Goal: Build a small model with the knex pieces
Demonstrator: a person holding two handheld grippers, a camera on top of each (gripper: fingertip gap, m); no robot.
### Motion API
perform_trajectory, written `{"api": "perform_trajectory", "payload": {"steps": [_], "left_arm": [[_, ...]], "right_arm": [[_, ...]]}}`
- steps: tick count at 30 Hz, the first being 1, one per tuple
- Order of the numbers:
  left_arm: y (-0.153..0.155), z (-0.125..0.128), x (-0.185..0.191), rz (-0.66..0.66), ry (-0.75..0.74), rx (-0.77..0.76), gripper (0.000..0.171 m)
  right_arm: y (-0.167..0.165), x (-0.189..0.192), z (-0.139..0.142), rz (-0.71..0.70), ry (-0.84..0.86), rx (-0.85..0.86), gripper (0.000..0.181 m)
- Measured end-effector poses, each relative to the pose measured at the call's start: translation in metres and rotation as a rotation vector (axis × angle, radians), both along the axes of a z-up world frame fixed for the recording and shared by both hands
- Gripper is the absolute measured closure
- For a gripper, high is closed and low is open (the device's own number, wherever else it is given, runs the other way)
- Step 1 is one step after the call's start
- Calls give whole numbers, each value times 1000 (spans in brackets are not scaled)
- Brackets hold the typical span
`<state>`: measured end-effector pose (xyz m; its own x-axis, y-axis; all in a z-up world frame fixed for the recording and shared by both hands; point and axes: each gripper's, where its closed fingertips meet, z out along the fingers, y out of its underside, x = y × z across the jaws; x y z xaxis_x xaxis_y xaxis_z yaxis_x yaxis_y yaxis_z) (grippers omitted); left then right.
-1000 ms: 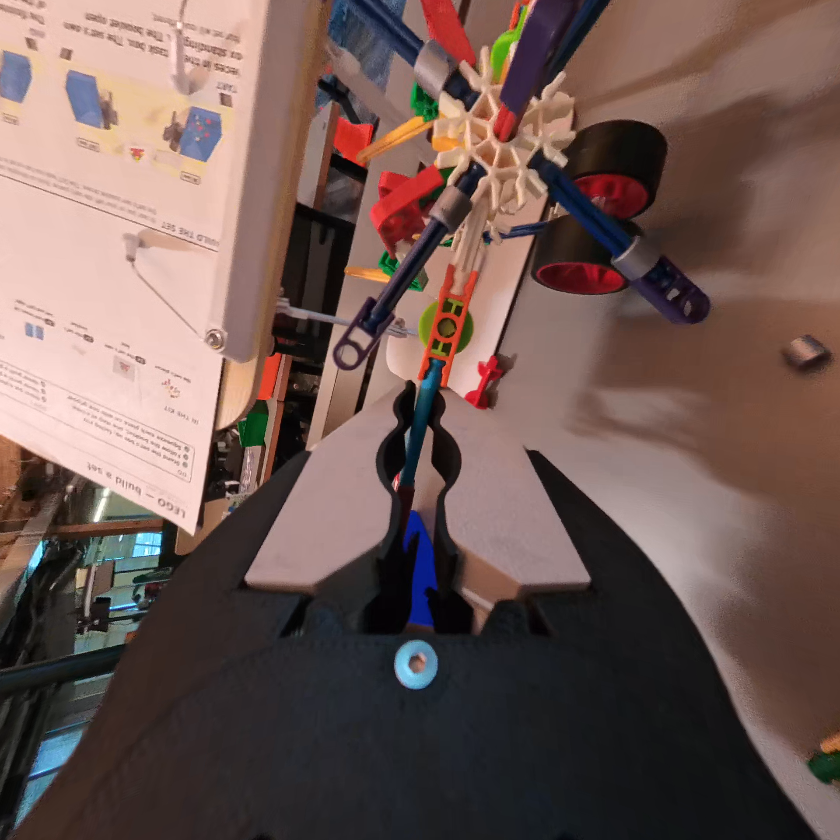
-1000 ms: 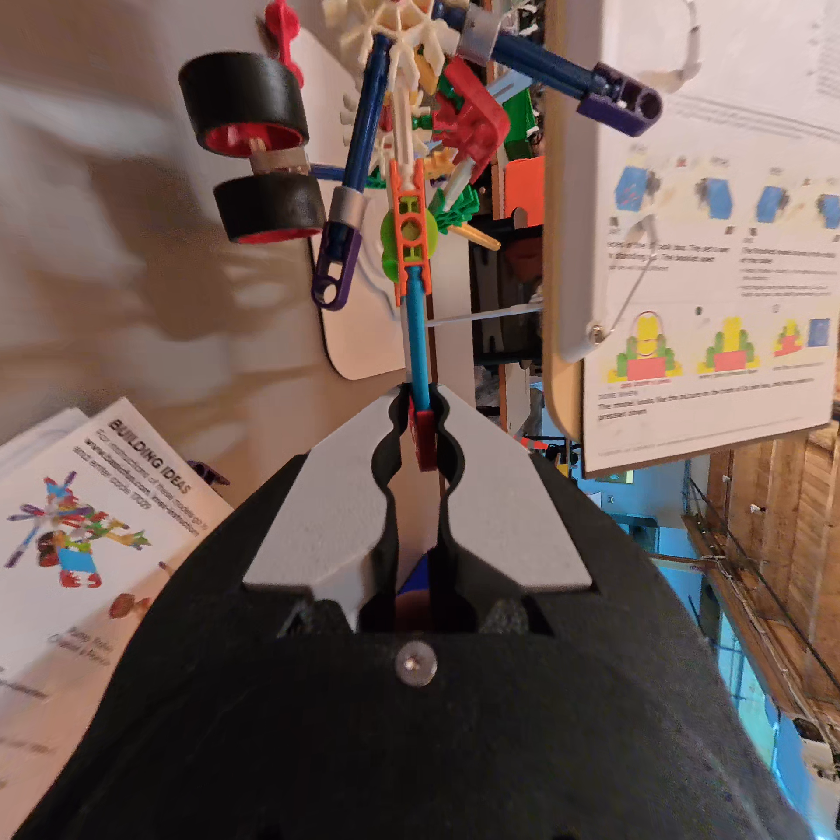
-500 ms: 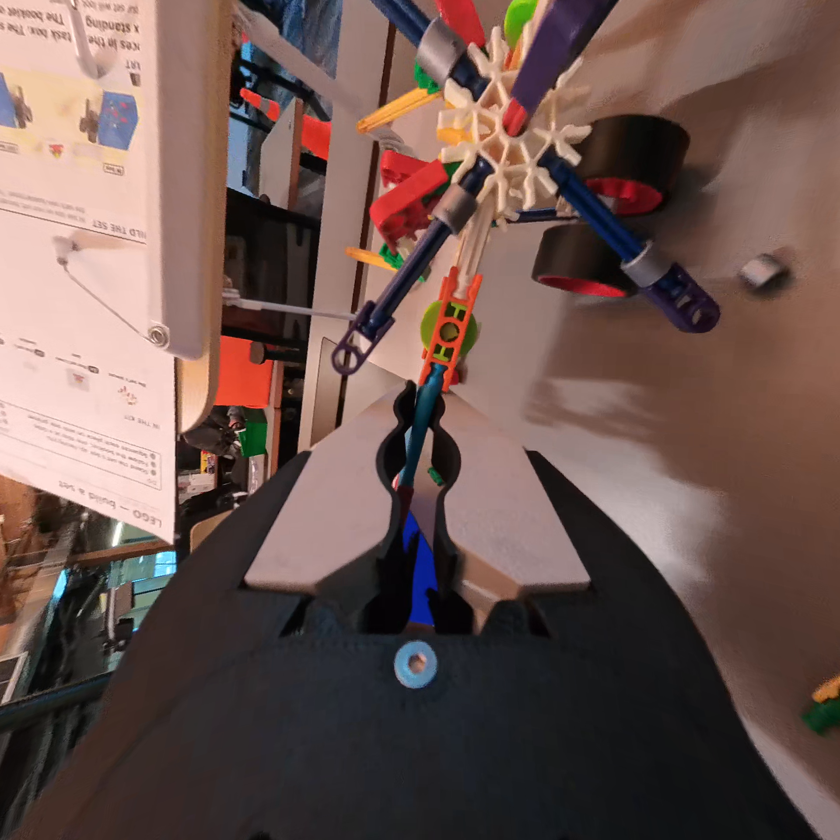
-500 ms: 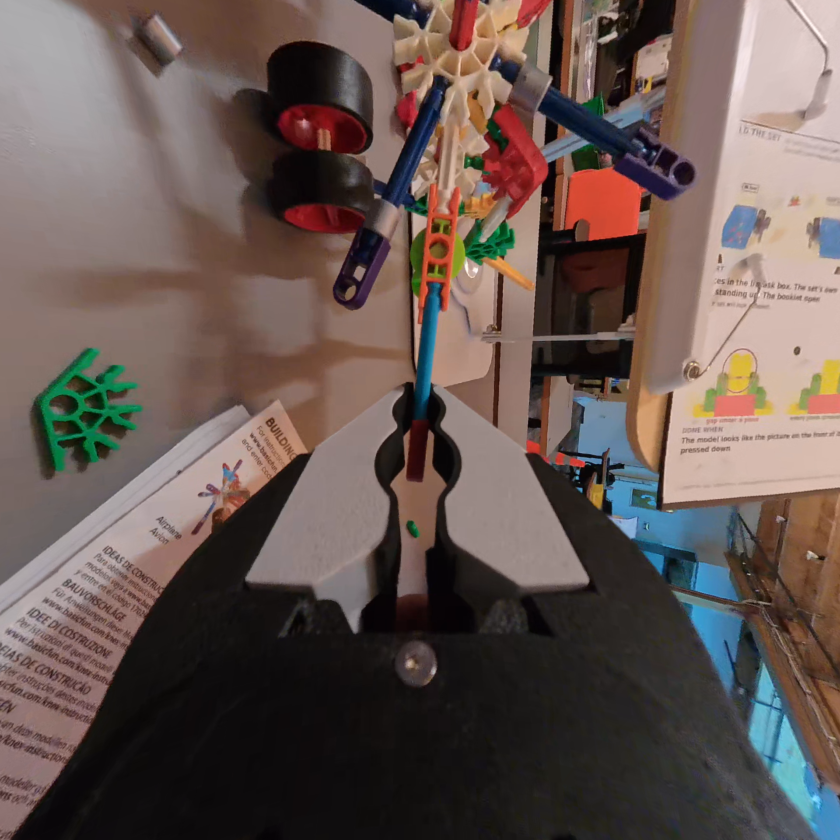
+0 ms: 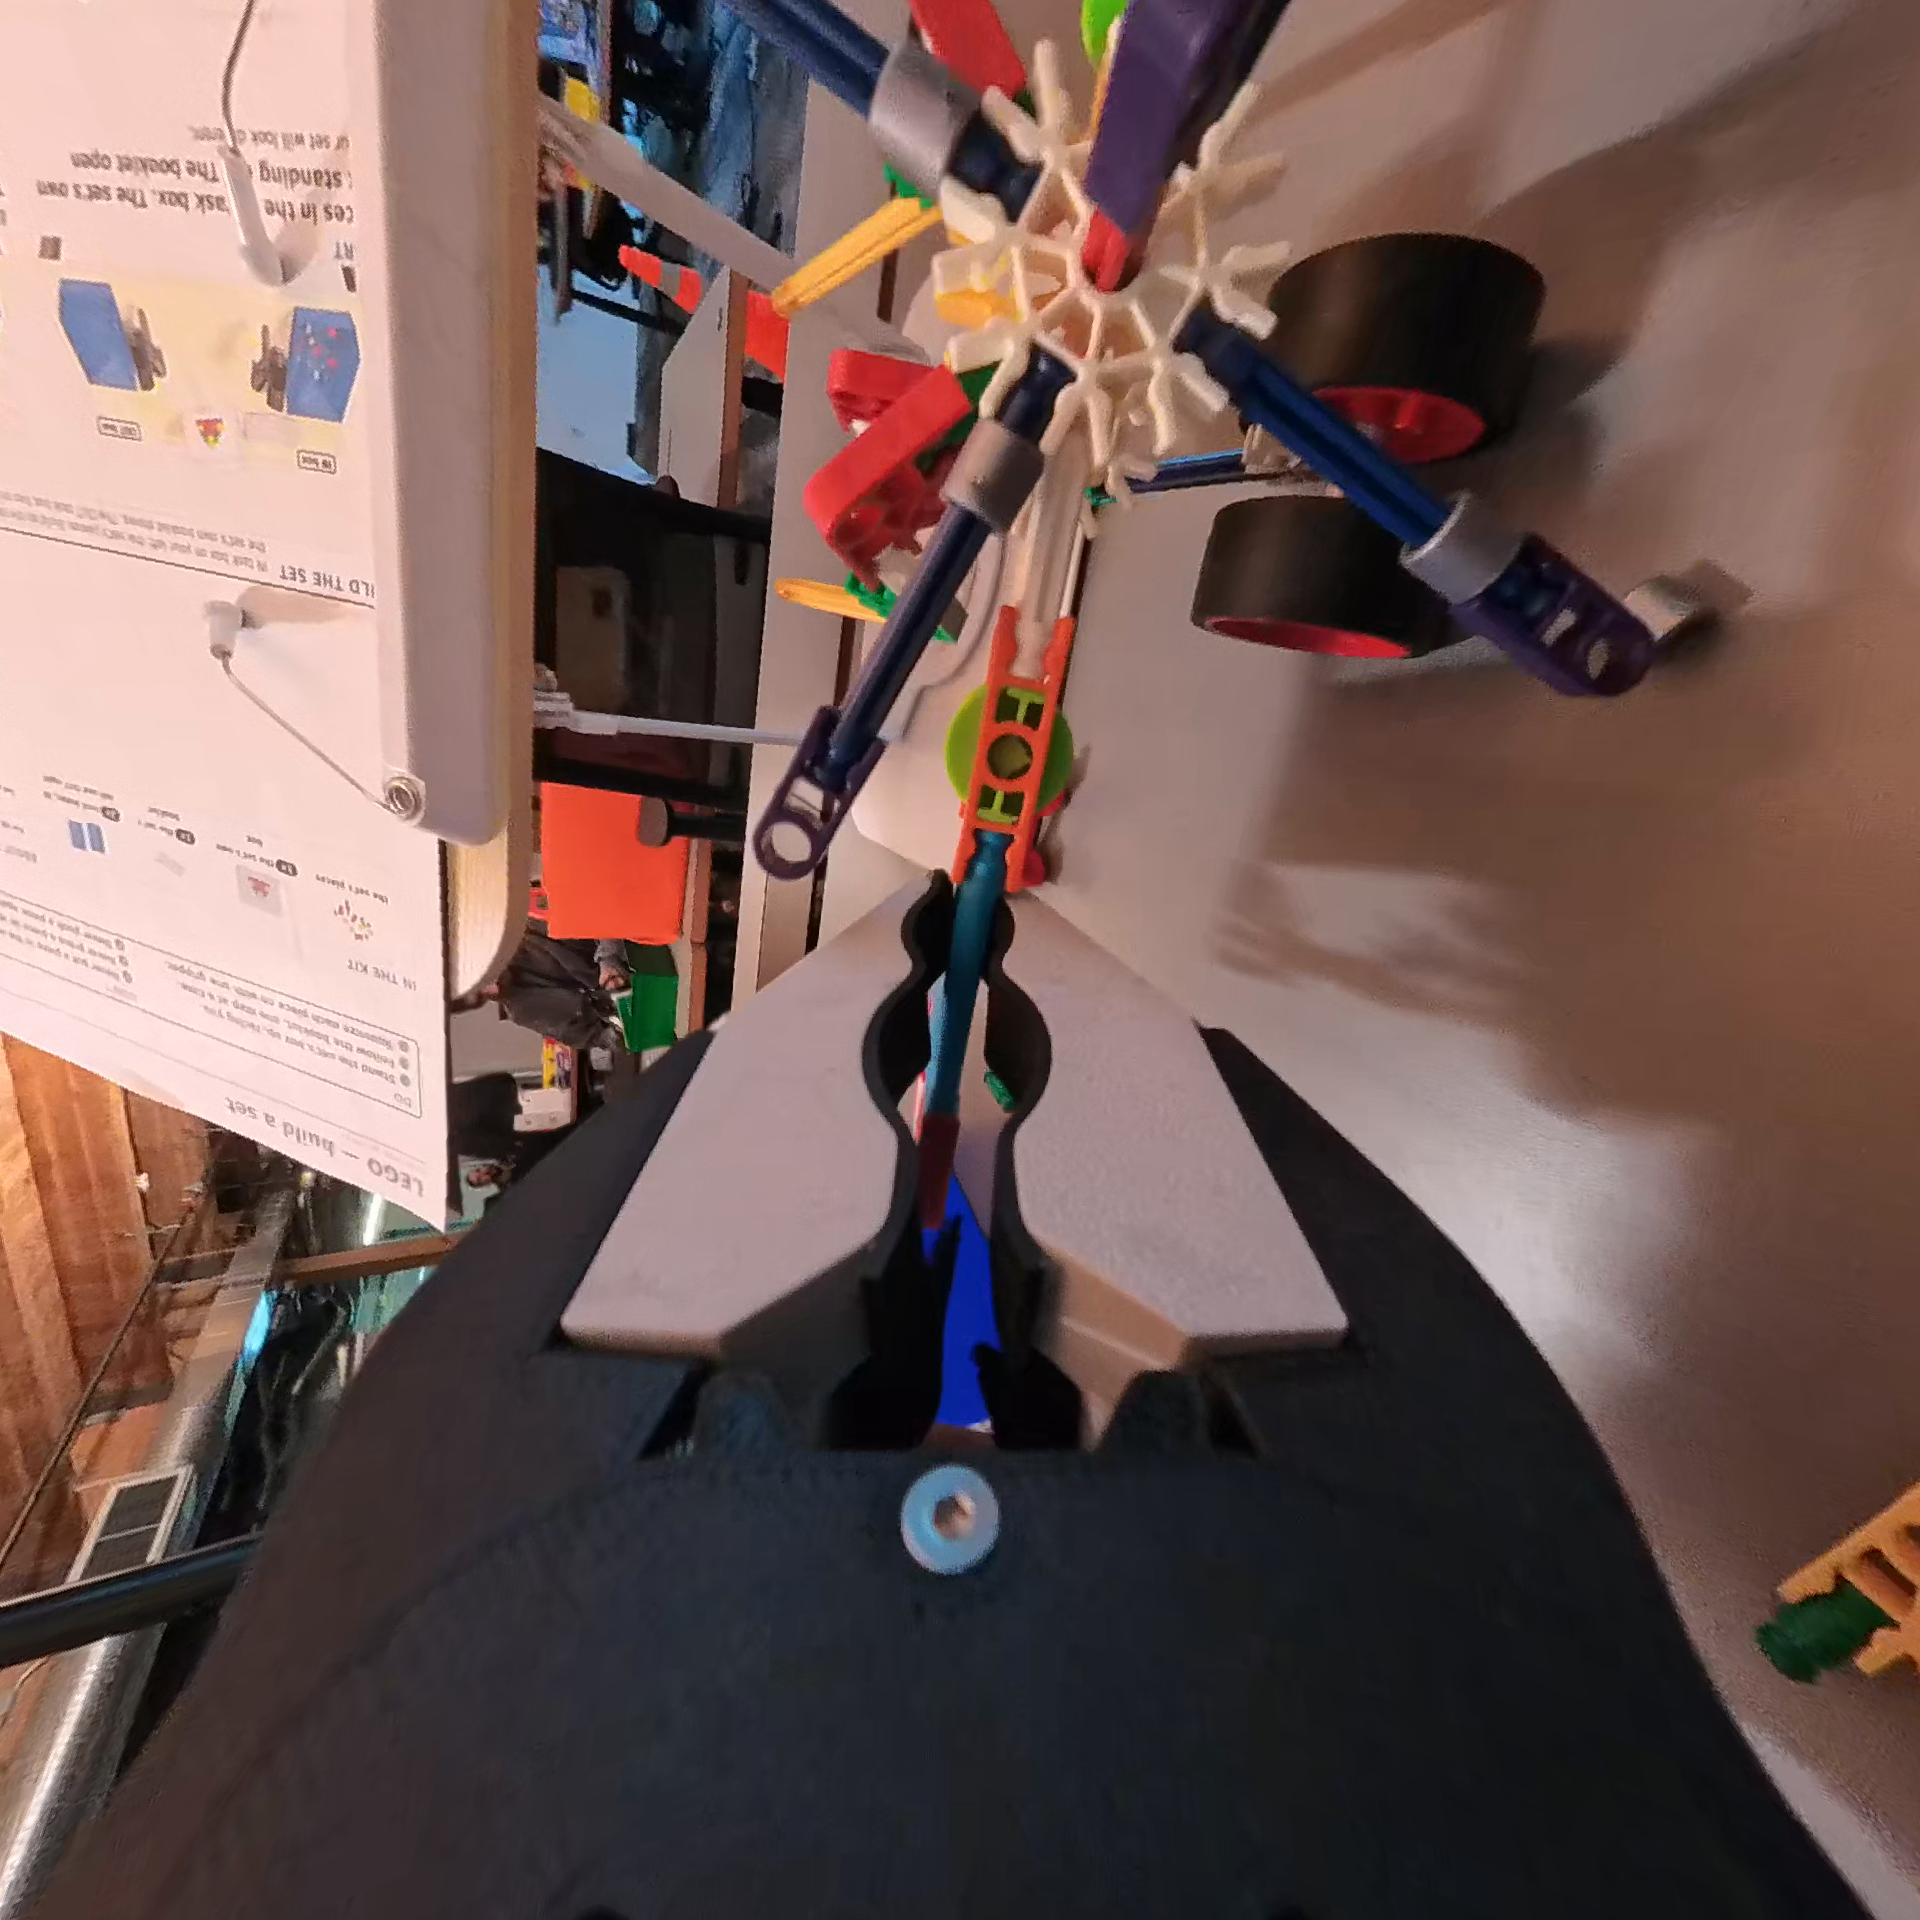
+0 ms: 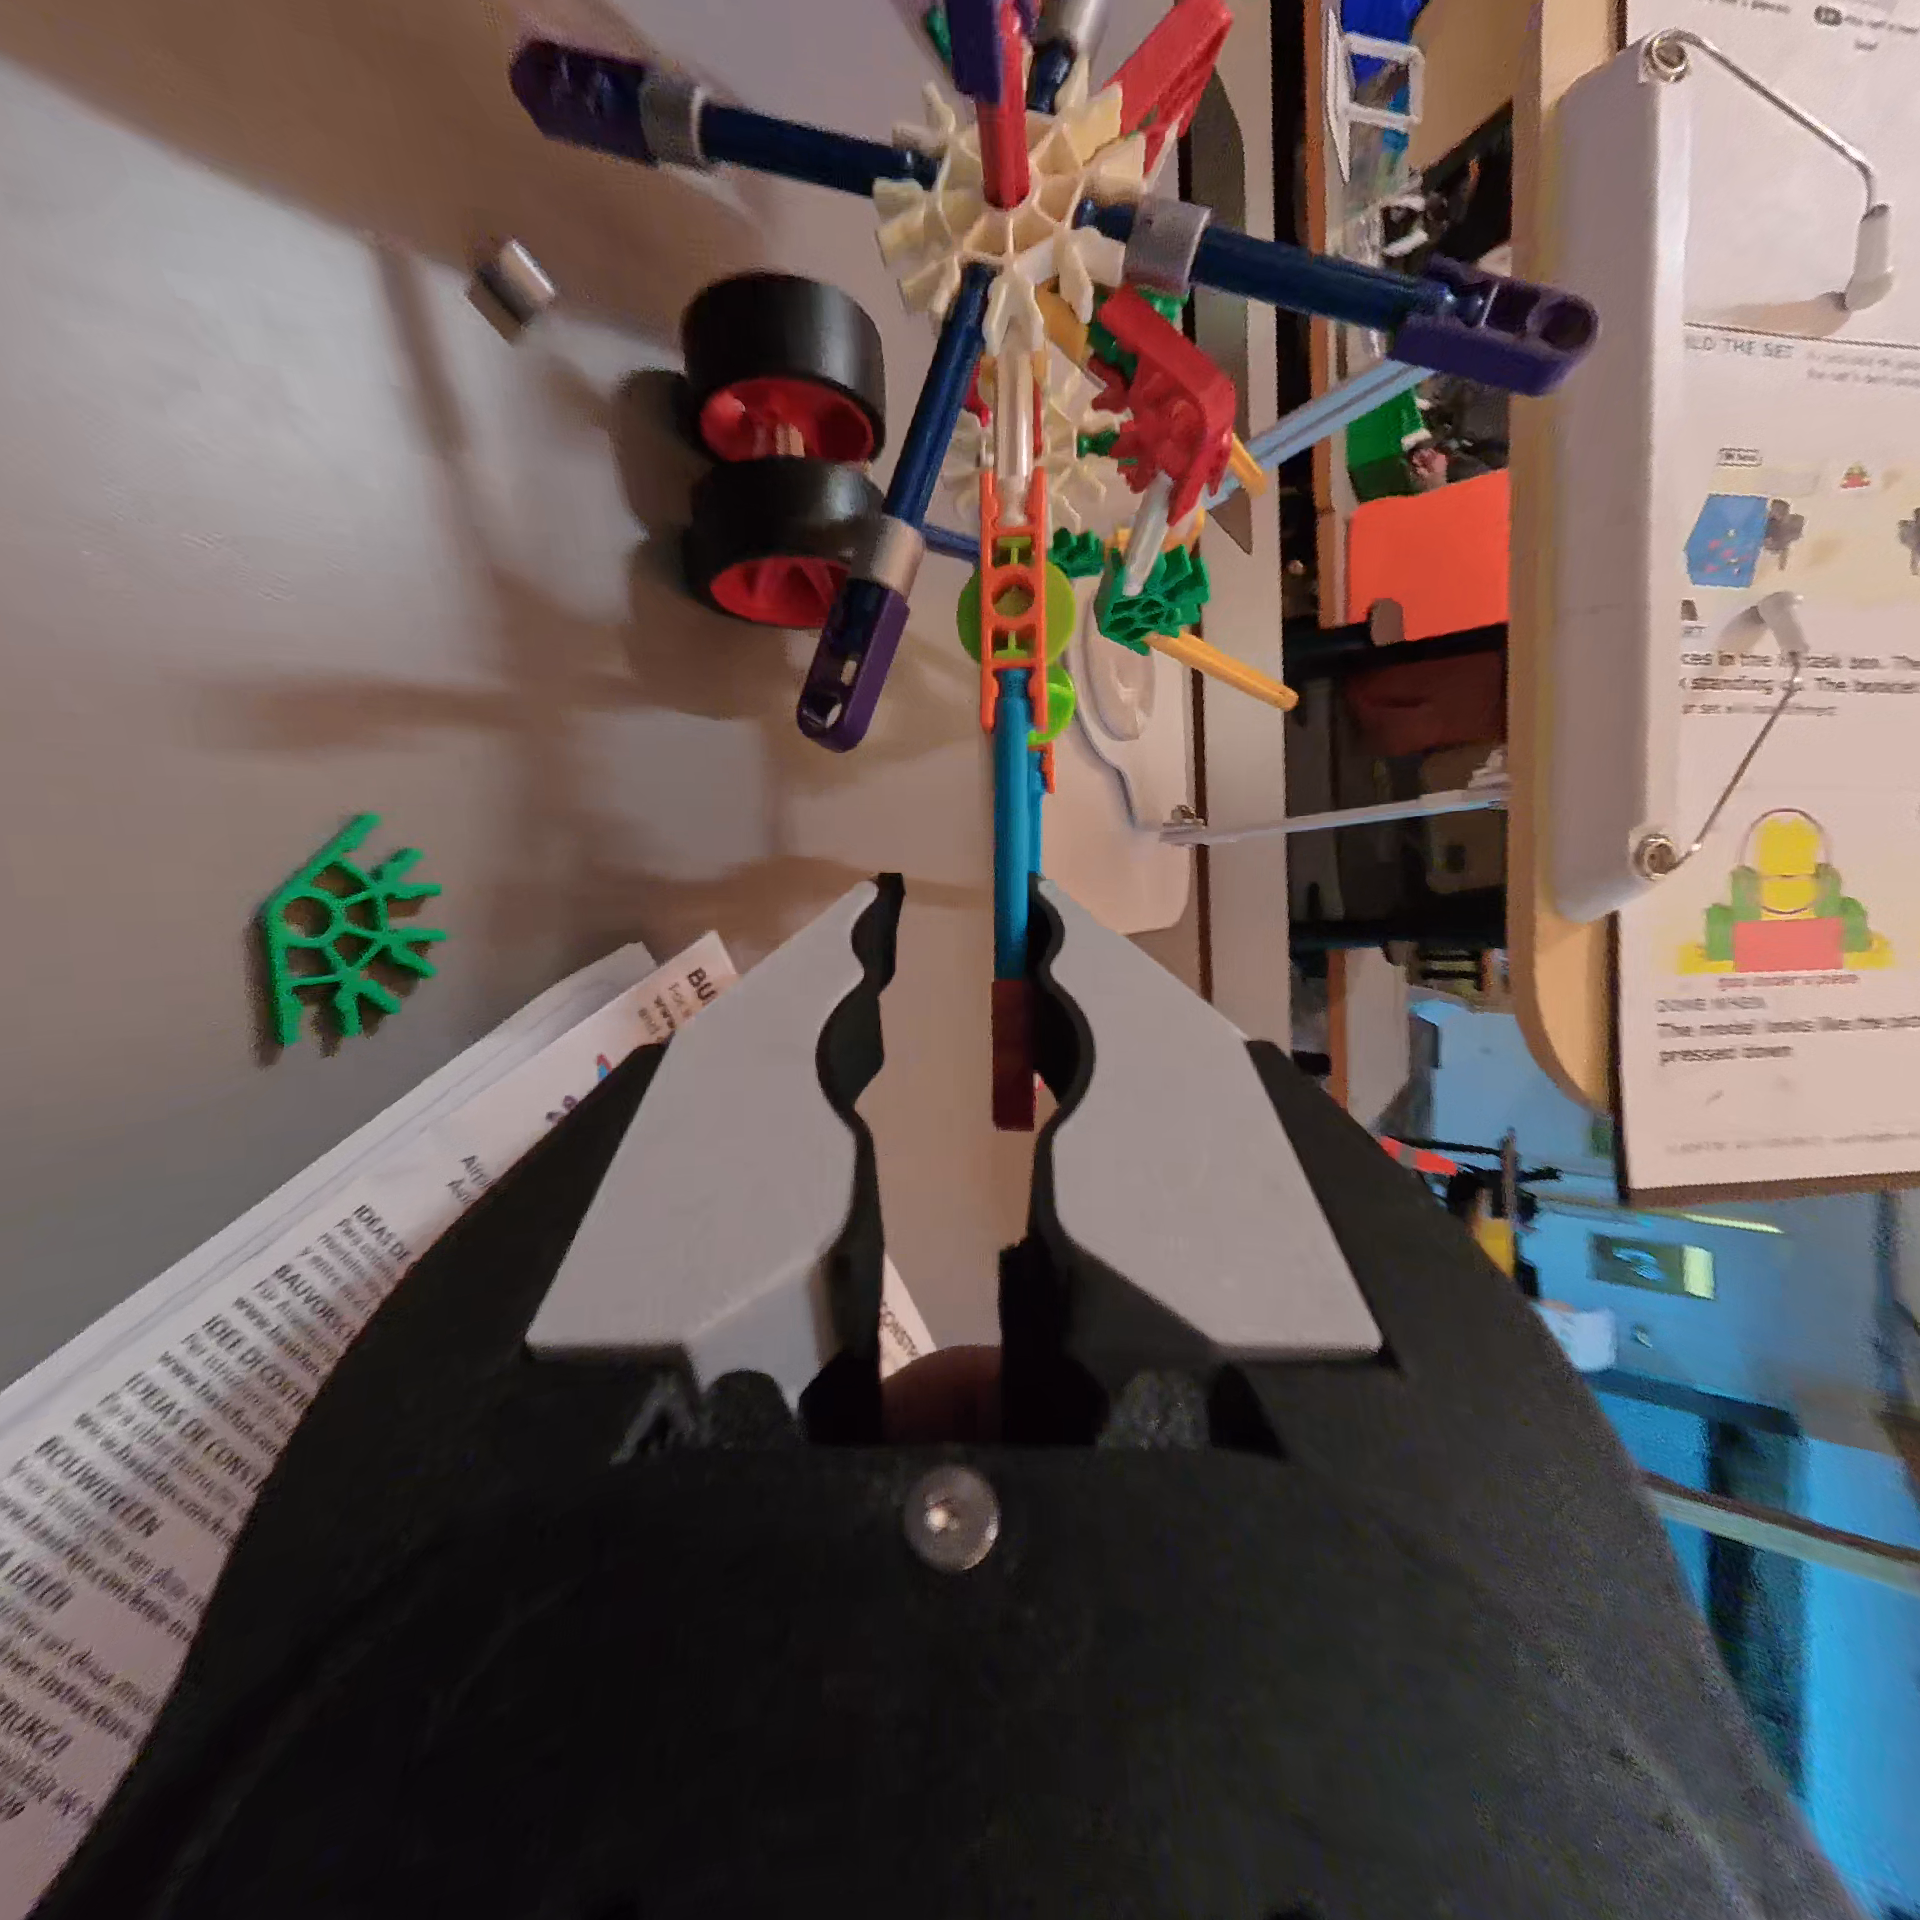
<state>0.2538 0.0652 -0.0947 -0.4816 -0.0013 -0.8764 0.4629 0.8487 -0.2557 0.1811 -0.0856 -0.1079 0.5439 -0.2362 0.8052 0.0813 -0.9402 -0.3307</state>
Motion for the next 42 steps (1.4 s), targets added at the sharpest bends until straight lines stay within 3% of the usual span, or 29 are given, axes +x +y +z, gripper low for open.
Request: {"api": "perform_trajectory", "payload": {"steps": [4,10,19,33,42], "left_arm": [[-2,1,2,-19,-10,-31,171],[-6,4,3,-22,-71,-33,170],[-4,5,5,-40,-200,-34,171],[-5,-1,14,-23,-245,-7,171],[-8,-3,22,-26,-285,-2,171]], "right_arm": [[-1,-4,0,23,63,102,151],[-1,-6,-2,39,92,165,162],[5,-10,1,65,45,147,170],[12,-20,2,105,96,193,166],[-1,-12,14,54,110,316,144]]}}
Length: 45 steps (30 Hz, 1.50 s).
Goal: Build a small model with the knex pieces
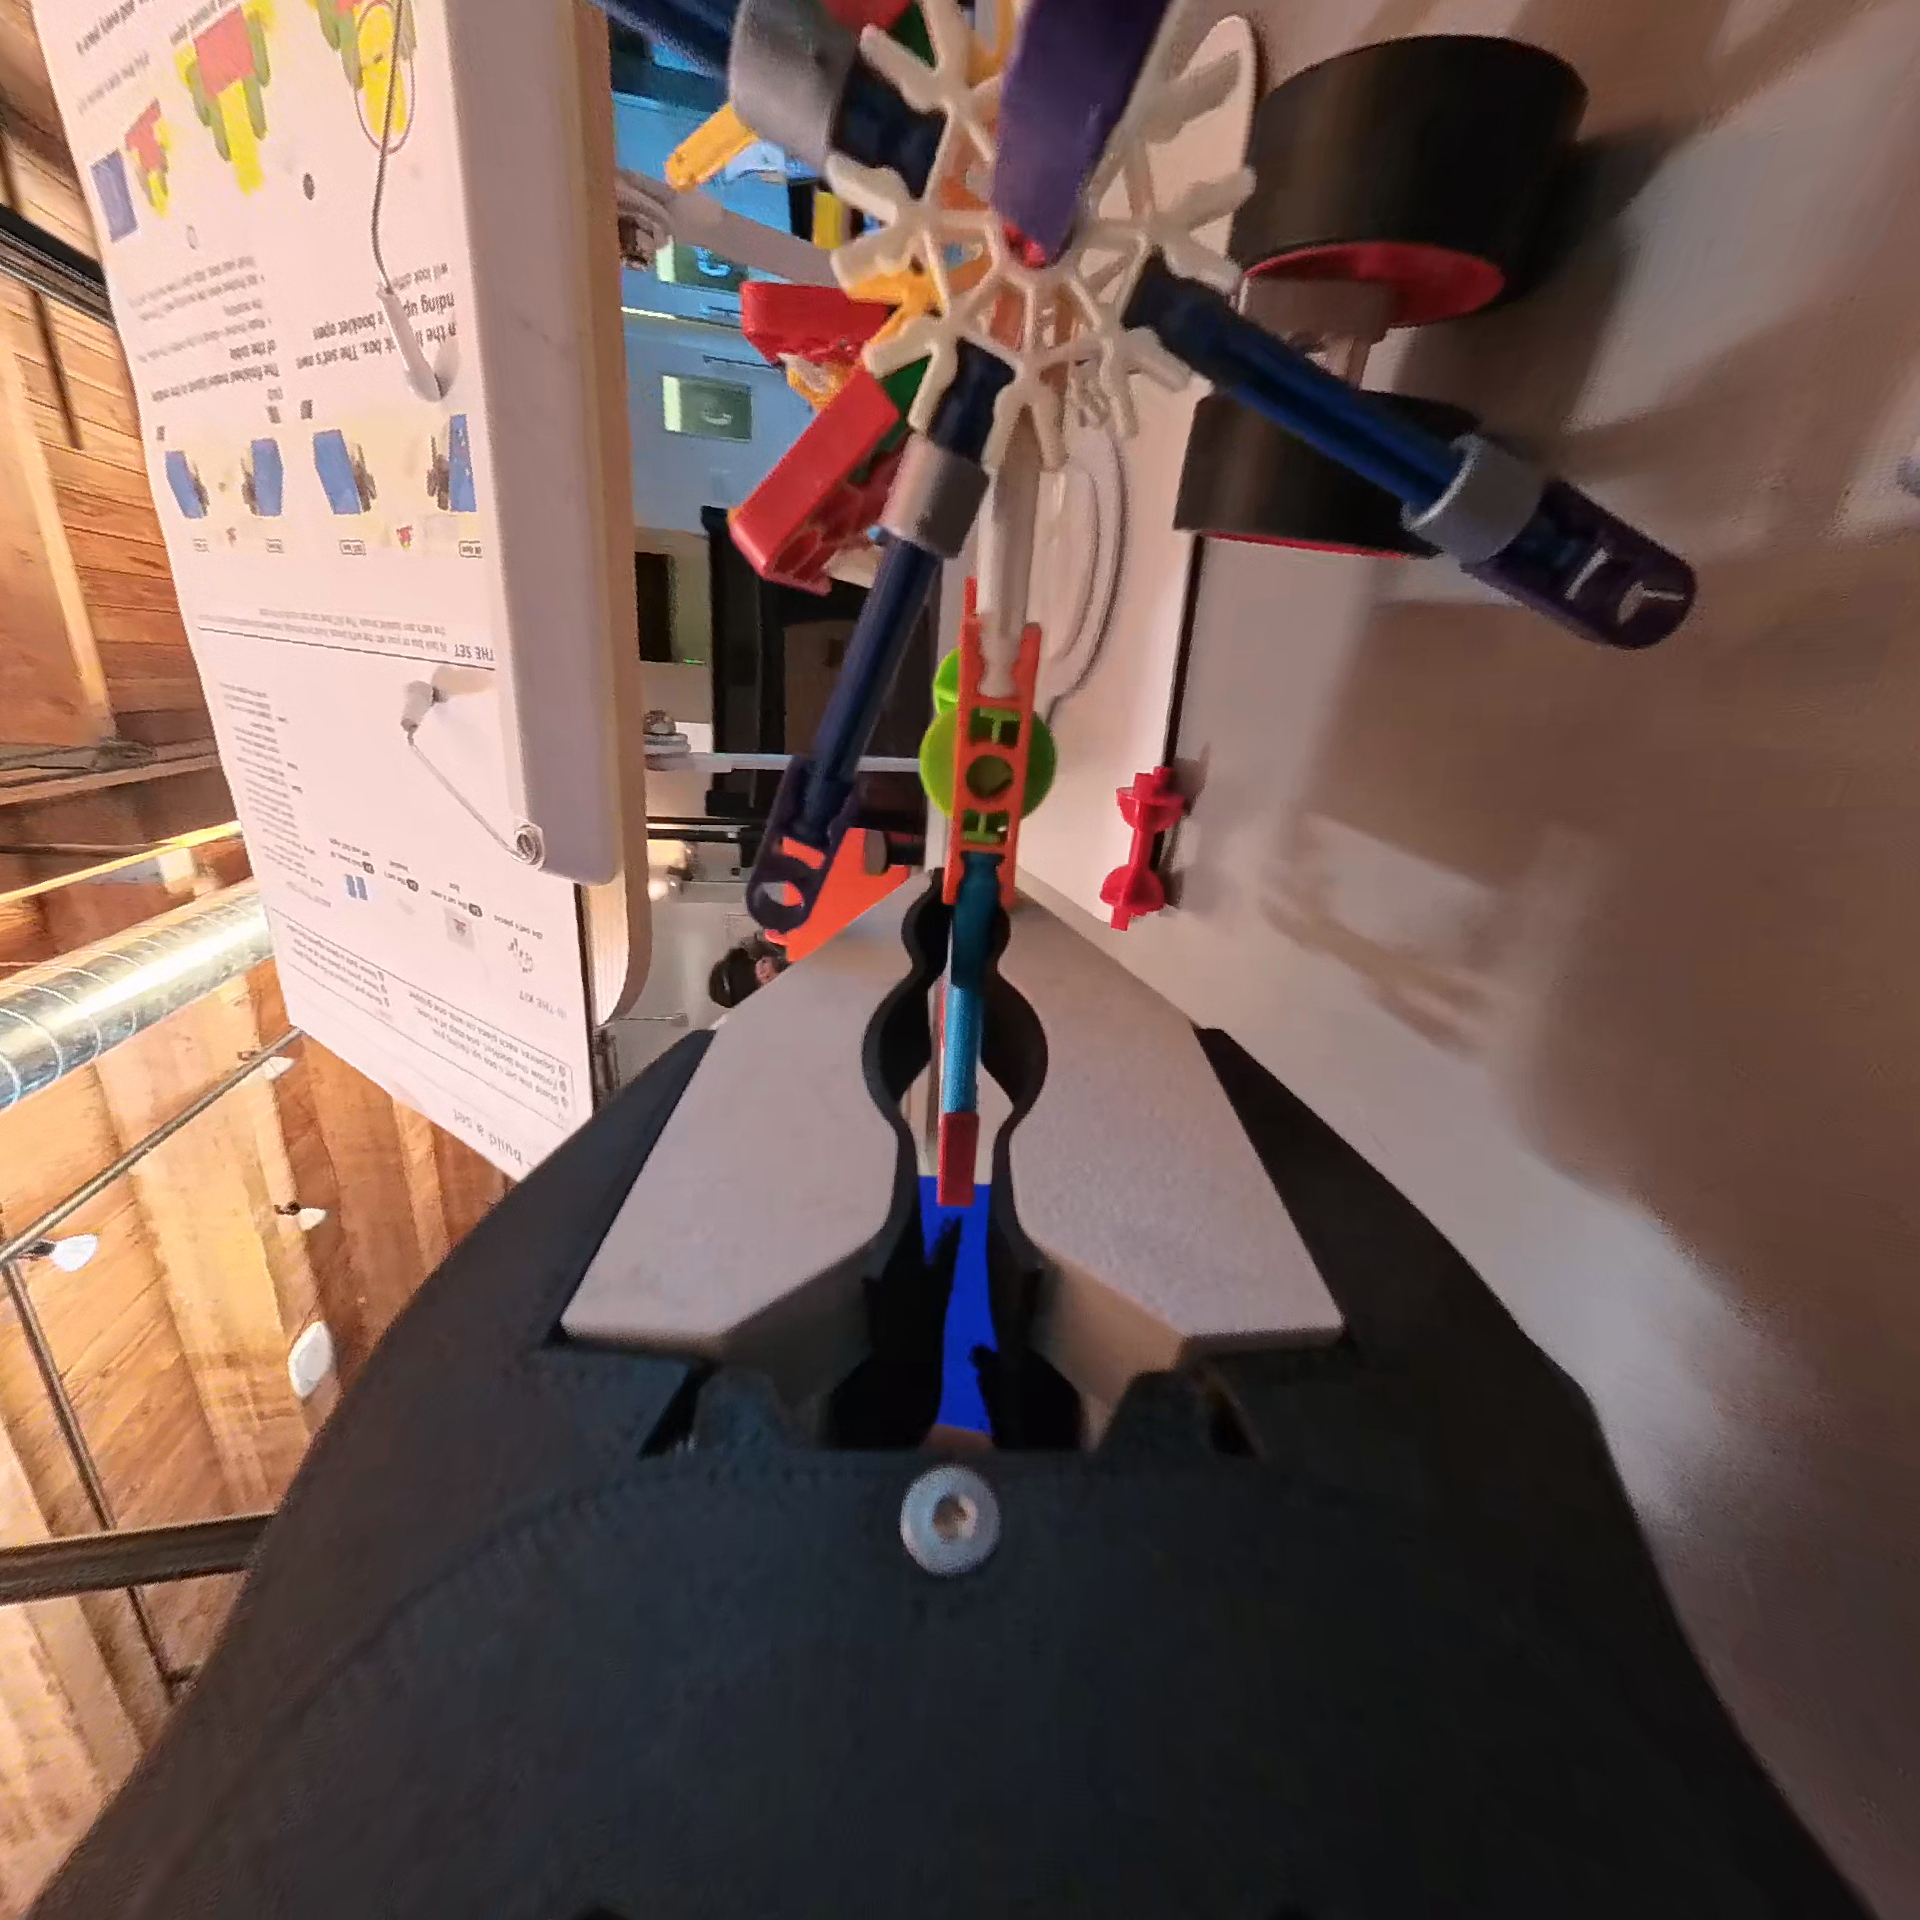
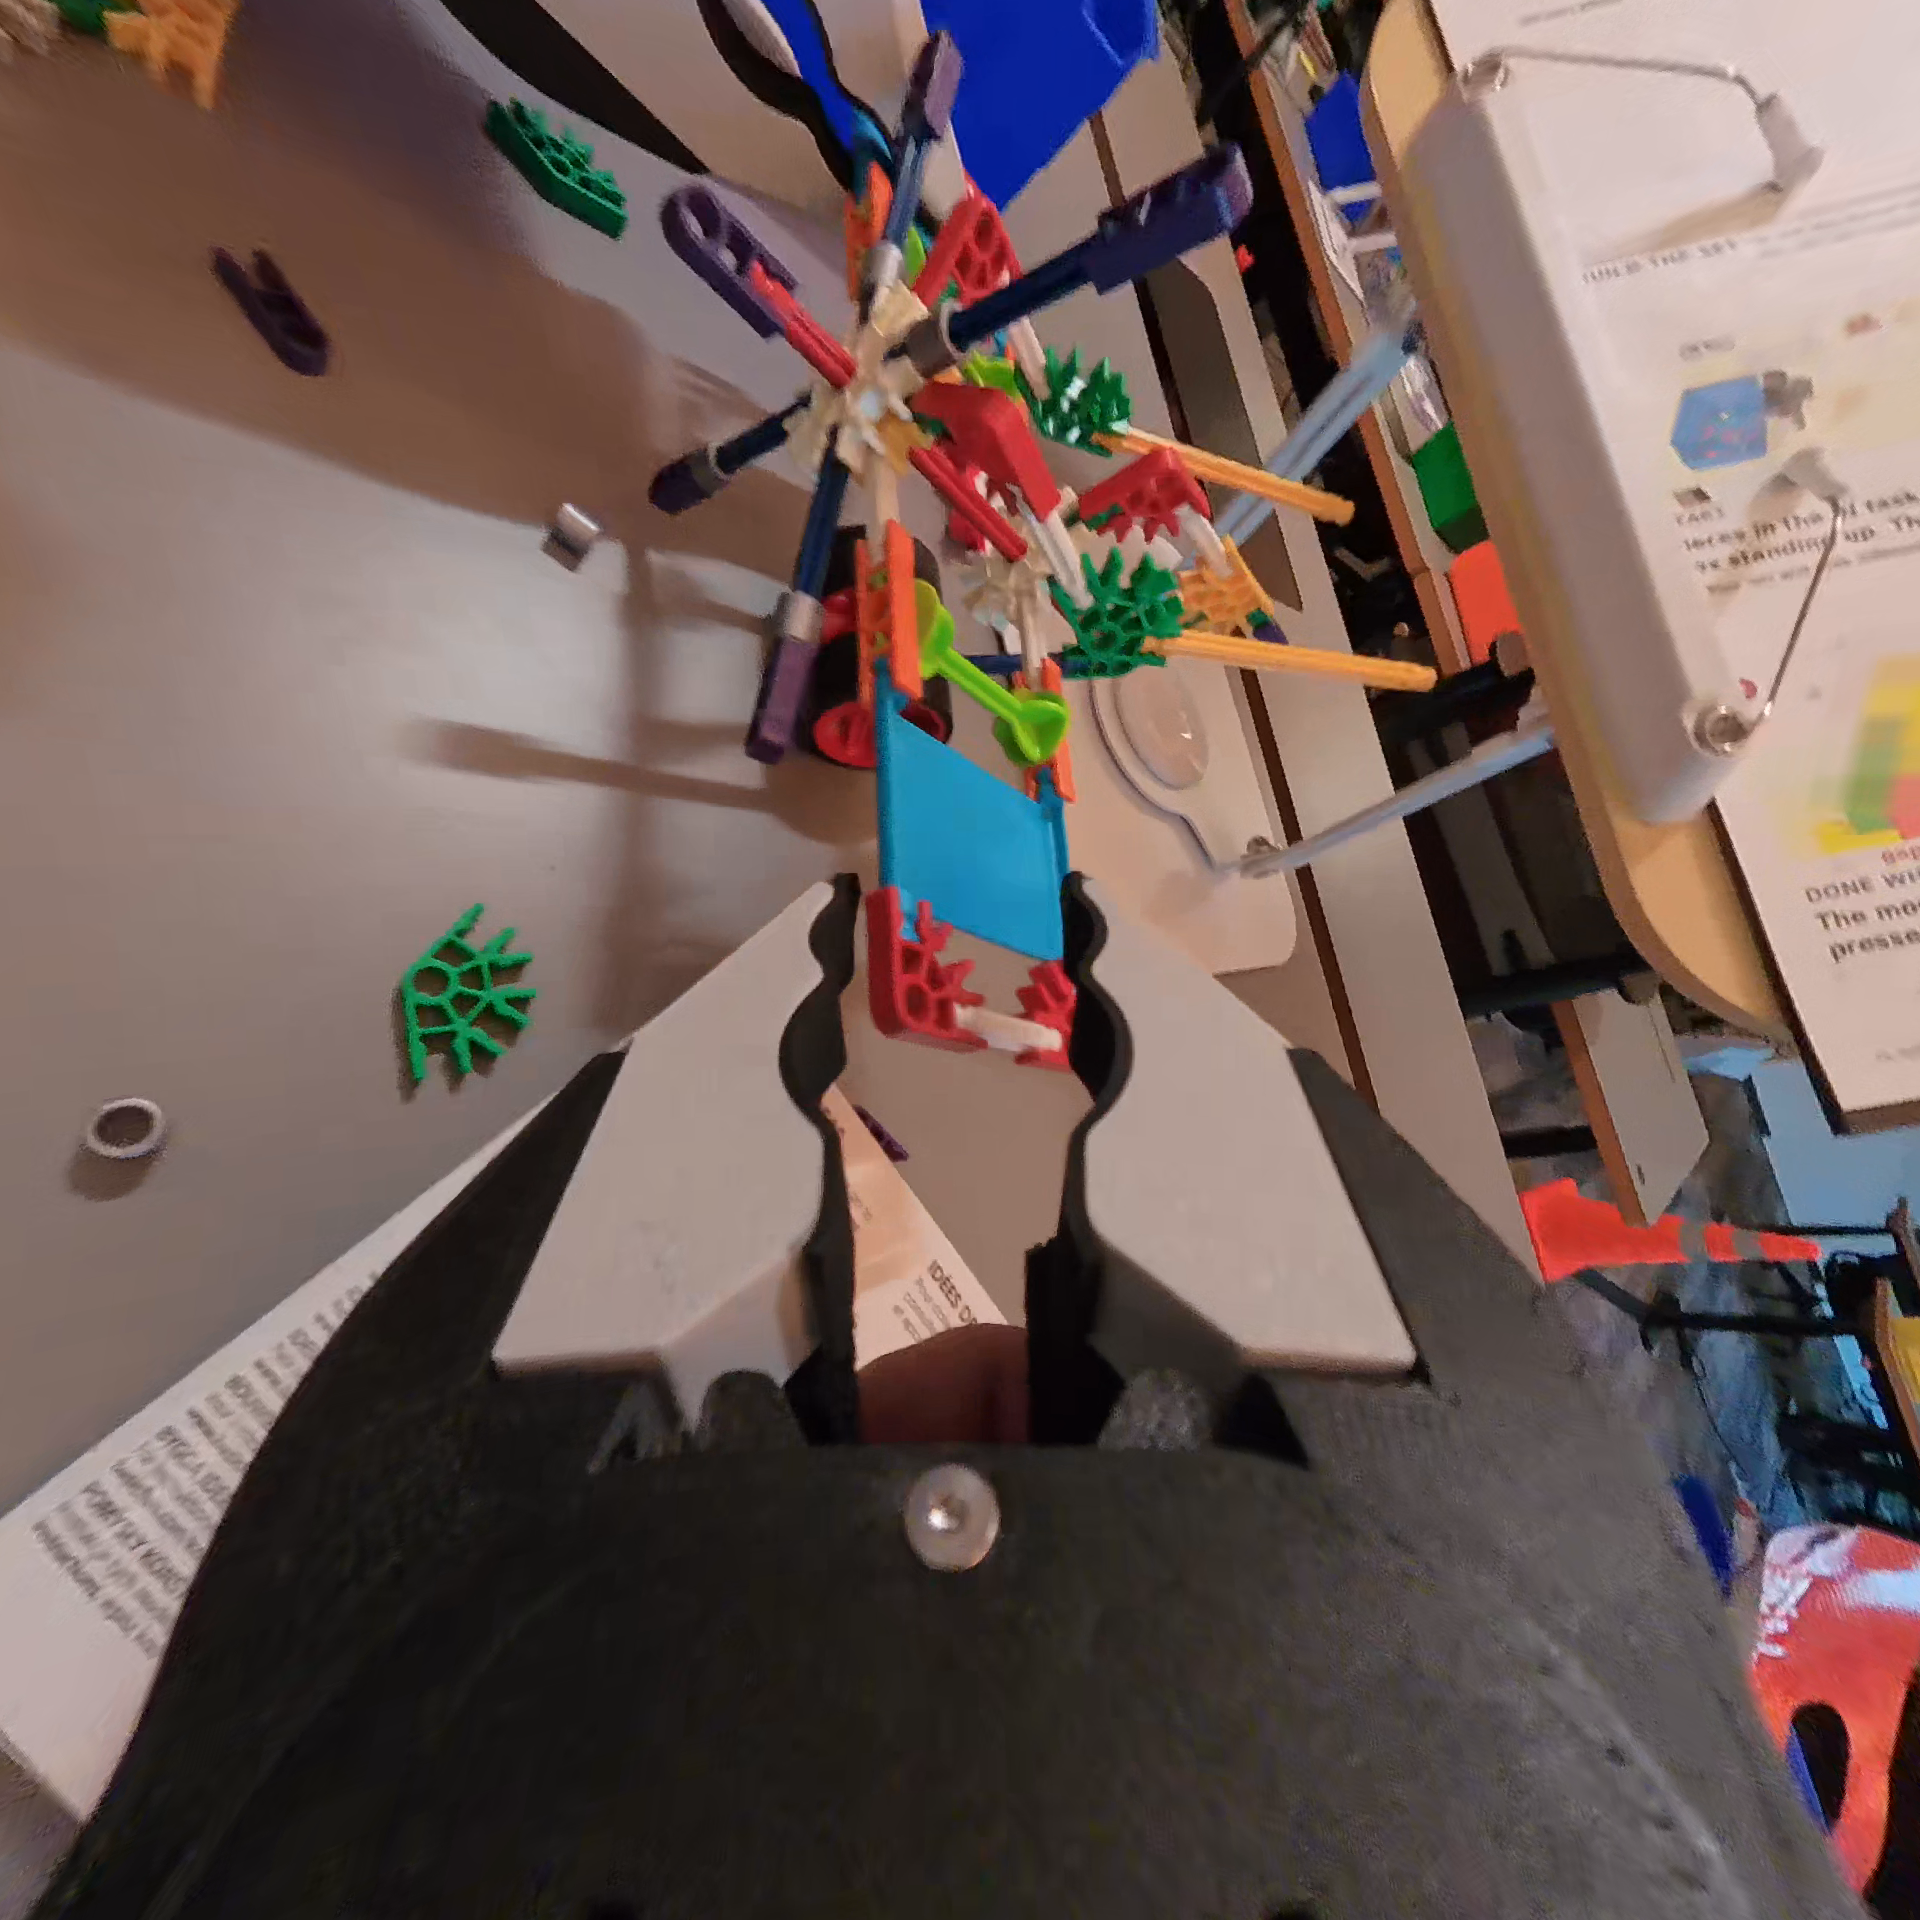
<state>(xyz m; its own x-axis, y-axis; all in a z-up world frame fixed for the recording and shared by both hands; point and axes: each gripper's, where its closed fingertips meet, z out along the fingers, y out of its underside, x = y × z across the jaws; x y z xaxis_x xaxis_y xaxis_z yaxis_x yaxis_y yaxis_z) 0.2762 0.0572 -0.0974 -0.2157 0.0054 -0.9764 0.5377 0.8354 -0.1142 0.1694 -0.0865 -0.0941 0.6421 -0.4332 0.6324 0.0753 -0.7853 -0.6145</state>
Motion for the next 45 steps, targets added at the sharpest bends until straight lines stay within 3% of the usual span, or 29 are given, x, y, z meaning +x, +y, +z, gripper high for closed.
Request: {"api": "perform_trajectory", "payload": {"steps": [6,14,23,36,45], "left_arm": [[-5,5,4,-16,-30,-12,171],[-9,8,6,-27,-95,-11,171],[-10,8,9,-19,-113,-13,171],[-10,-1,11,-6,-55,-8,160],[-11,2,14,0,-41,-38,169]], "right_arm": [[-14,4,-15,-30,73,-14,134],[-21,8,-29,-66,238,121,109],[-23,19,-22,-104,212,195,124],[-27,21,-24,-110,205,174,123],[-30,26,-20,-106,195,198,108]]}}
